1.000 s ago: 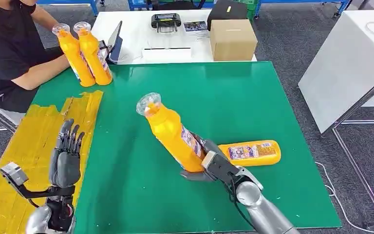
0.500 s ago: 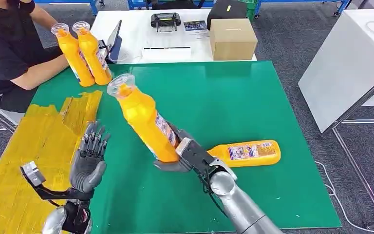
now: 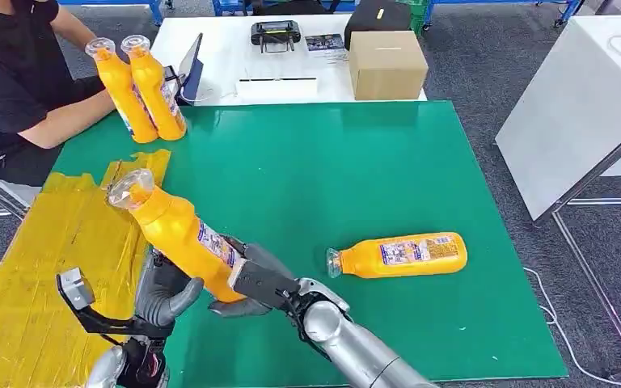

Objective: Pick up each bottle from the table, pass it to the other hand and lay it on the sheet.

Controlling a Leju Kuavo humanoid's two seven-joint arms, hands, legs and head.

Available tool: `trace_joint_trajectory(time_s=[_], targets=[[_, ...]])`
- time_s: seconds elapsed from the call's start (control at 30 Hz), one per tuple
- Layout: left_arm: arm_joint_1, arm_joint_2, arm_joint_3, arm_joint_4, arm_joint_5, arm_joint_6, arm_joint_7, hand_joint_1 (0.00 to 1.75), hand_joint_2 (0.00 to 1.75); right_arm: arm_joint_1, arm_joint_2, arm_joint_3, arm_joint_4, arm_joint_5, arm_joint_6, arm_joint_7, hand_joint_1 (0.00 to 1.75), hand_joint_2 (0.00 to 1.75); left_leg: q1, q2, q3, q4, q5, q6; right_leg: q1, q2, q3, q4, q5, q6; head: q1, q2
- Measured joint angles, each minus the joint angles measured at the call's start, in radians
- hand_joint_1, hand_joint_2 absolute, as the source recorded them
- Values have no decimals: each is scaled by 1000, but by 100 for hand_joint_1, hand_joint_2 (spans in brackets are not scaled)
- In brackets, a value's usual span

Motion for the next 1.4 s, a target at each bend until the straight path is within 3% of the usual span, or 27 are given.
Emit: trace_joint_trajectory(time_s=[0.27, 0.3, 0.33, 0.63, 1.23, 1.27, 1.3, 1.33, 1.37, 1.4], targets=[[11, 5, 10, 6, 12, -3, -2, 0, 175, -21, 42, 107, 113, 91, -16, 7, 175, 175, 1, 0, 0, 0, 0, 0, 0, 0, -1, 0, 0, 0, 0, 0], [16, 7, 16, 8, 13, -3, -2, 154, 175, -21, 50, 126, 127, 100, -20, 7, 175, 175, 1, 0, 0, 0, 0, 0, 0, 0, -1, 0, 0, 0, 0, 0], [22, 8, 21, 12, 13, -3, -2, 175, 175, -21, 56, 142, 142, 104, -25, 7, 175, 175, 1, 0, 0, 0, 0, 0, 0, 0, -2, 0, 0, 0, 0, 0], [58, 9, 45, 29, 20, -12, -5, 175, 175, -47, 69, 224, 211, 108, -37, 11, 175, 175, 0, 1, -1, 0, 0, 0, 0, 0, -3, 0, 0, 0, 0, 0], [60, 9, 50, 32, 20, -15, -6, 175, 175, -54, 72, 243, 236, 109, -45, 12, 175, 175, 0, 1, -1, 0, 0, 0, 0, 0, -3, 0, 0, 0, 0, 0], [61, 9, 50, 32, 20, -16, -10, 175, 175, -55, 72, 243, 236, 109, -46, 12, 169, 175, 0, 1, -1, 0, 0, 0, 0, 0, -3, 0, 0, 0, 0, 0], [60, 9, 50, 32, 18, -16, -16, 175, 175, -55, 72, 243, 237, 109, -49, 12, 75, 175, 0, 1, -1, 0, 0, 0, 0, 0, -3, 0, 0, 0, 0, 0], [60, 9, 50, 32, 8, -15, -26, 175, 175, -55, 72, 243, 237, 109, -57, 9, 0, 175, 0, 1, -1, 0, 0, 0, 0, 0, -3, 0, 0, 0, 0, 0], [60, 9, 50, 32, -7, -10, -38, 175, 175, -55, 72, 242, 237, 109, -71, 5, 0, 175, 0, 1, -1, 0, 0, 0, 0, 0, -3, 0, 0, 0, 0, 0], [57, 9, 50, 31, -33, 0, -54, 175, 175, -53, 70, 241, 236, 111, -89, 0, 0, 0, 0, 1, -1, 0, 0, 0, 0, 0, -3, 0, 0, 0, 0, 0]])
